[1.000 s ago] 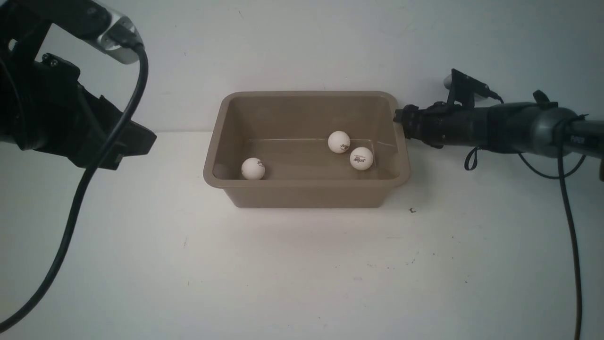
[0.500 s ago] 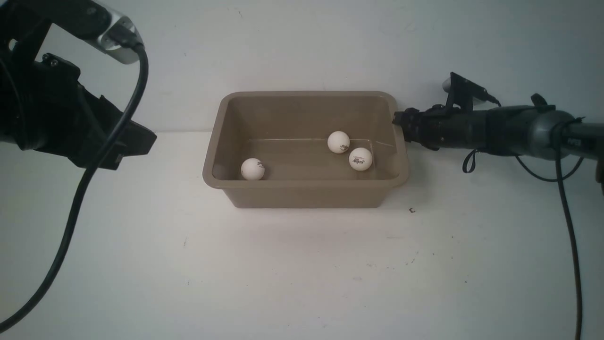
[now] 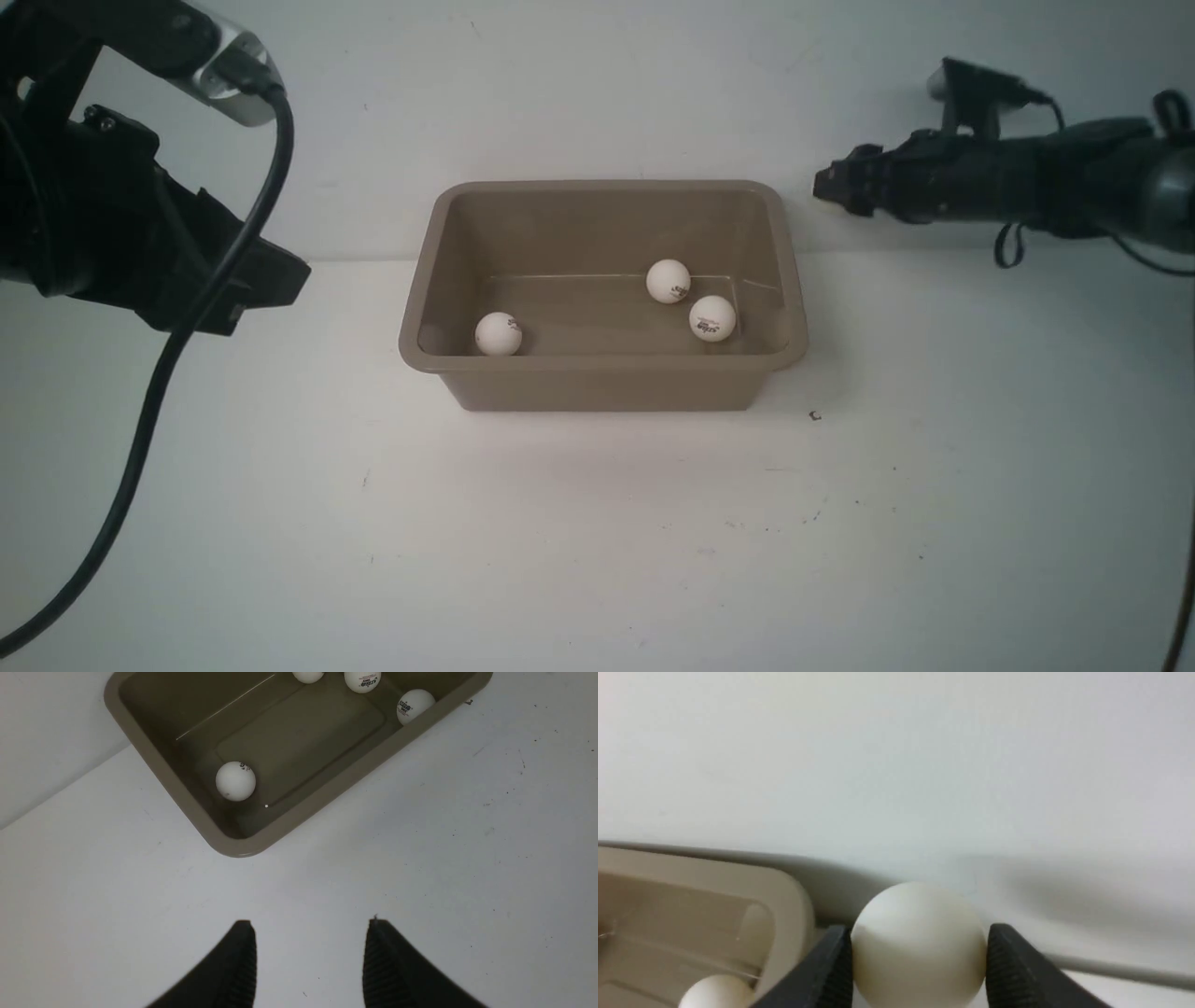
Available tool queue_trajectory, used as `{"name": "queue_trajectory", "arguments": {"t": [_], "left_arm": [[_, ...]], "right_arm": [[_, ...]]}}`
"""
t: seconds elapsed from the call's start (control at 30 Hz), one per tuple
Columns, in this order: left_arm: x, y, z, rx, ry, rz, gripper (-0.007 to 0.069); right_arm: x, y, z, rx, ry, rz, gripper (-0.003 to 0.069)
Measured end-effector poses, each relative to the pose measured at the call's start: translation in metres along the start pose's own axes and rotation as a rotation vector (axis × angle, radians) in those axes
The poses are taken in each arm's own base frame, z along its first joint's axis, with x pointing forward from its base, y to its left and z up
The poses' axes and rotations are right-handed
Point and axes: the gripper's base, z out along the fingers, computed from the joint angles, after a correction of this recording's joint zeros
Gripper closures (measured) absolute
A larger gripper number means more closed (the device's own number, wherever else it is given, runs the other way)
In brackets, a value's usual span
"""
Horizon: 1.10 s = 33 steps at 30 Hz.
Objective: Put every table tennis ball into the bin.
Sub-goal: Use the right arm to clamp the table tennis ball closest to it, then use the right arm to put the table tennis ball into the box
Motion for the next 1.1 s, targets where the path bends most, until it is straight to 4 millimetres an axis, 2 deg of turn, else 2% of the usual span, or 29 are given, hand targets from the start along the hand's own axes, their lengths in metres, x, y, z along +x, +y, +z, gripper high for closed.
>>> {"name": "queue_trajectory", "arguments": {"t": [0.13, 0.3, 0.43, 0.6, 0.7, 0.77, 0.83, 0.87, 0.93, 1.1], "left_arm": [[-0.001, -0.001, 0.0, 0.006, -0.01, -0.008, 0.0335], [-0.001, -0.001, 0.0, 0.007, -0.011, -0.009, 0.0335], [-0.001, -0.001, 0.0, 0.006, -0.013, -0.009, 0.0335], [-0.001, 0.0, 0.0, 0.005, -0.012, -0.007, 0.0335], [-0.001, 0.0, 0.0, 0.005, -0.013, -0.007, 0.0335], [-0.001, 0.0, 0.0, 0.004, -0.013, -0.007, 0.0335], [-0.001, 0.0, 0.0, 0.003, -0.014, -0.007, 0.0335], [-0.001, 0.0, 0.0, 0.003, -0.014, -0.007, 0.0335], [-0.001, 0.0, 0.0, 0.002, -0.015, -0.007, 0.0335], [-0.002, 0.0, 0.0, -0.002, -0.021, -0.008, 0.0335]], "right_arm": [[-0.007, 0.016, -0.01, -0.102, 0.029, -0.03, 0.032], [0.004, 0.051, -0.009, -0.323, 0.131, -0.054, 0.0321], [0.013, 0.079, -0.005, -0.427, 0.186, -0.095, 0.0321], [0.02, 0.097, 0.0, -0.454, 0.223, -0.143, 0.0321], [0.021, 0.097, 0.0, -0.443, 0.229, -0.14, 0.0314], [0.019, 0.096, 0.0, -0.425, 0.227, -0.126, 0.0262], [0.014, 0.097, -0.004, -0.407, 0.224, -0.134, 0.0151], [0.012, 0.098, -0.007, -0.404, 0.22, -0.142, 0.0122], [-0.001, 0.104, -0.02, -0.381, 0.196, -0.188, 0.0036], [-0.039, 0.111, -0.059, -0.284, 0.106, -0.273, 0.0001]]}}
